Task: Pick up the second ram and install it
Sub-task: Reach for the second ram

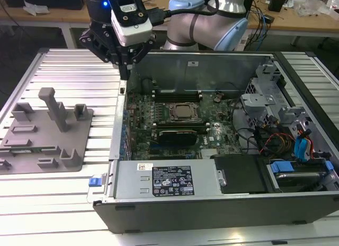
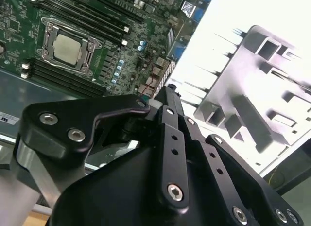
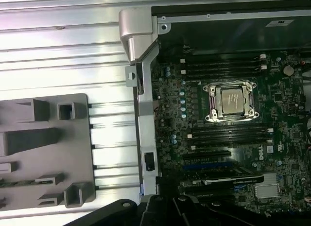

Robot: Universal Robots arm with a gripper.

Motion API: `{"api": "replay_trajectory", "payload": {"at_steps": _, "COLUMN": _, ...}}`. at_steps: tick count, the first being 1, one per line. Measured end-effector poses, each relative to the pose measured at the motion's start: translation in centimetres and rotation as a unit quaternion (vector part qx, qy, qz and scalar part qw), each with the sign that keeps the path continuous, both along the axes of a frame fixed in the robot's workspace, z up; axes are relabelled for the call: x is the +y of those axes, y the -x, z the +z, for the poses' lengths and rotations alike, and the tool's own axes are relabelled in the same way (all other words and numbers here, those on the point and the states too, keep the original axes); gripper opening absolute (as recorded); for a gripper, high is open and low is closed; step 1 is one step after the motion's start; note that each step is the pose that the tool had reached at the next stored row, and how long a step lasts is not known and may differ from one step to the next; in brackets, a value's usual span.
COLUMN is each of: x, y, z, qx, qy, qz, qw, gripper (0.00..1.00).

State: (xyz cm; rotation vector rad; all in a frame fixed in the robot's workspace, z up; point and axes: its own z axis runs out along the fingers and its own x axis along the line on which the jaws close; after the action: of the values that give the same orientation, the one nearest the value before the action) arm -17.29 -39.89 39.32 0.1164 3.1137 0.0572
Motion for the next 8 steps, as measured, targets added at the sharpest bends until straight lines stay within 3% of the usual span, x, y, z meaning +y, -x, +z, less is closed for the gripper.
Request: {"api": "replay_trajectory", "payload": {"at_steps": 8, "x": 0.0, "y": 1.5, "z": -0.01, "qx": 0.0, "qy": 0.0, "qz": 0.0, "qw": 1.0, "gripper": 0.08}}
